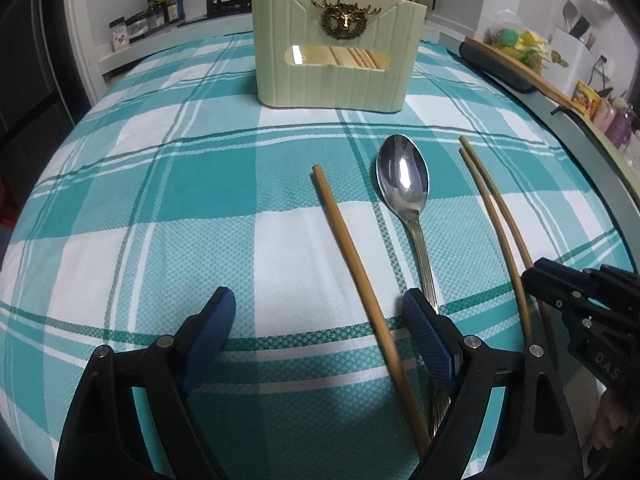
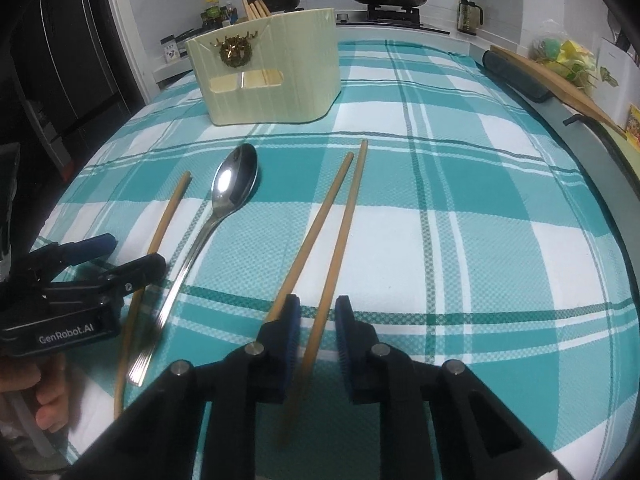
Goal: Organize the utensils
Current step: 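Close the right tool on a wooden chopstick and lift it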
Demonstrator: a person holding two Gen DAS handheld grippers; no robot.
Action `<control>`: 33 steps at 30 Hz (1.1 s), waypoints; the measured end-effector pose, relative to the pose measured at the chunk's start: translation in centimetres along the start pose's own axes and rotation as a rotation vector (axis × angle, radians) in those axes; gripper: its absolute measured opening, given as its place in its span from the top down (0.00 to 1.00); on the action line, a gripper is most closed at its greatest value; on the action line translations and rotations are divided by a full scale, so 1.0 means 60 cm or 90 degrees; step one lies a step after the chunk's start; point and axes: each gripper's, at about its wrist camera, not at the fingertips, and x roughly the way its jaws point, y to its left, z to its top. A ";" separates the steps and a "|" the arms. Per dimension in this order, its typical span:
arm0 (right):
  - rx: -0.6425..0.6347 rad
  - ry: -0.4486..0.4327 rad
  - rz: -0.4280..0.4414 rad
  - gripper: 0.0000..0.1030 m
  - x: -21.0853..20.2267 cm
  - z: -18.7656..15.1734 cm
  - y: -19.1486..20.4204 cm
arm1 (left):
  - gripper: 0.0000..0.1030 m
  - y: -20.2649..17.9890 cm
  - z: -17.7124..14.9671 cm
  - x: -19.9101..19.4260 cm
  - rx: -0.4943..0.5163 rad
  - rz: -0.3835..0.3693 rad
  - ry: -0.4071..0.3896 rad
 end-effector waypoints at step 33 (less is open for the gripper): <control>0.045 -0.038 -0.091 0.72 -0.094 -0.089 -0.041 | 0.50 0.088 -0.046 -0.073 -0.026 -0.036 -0.006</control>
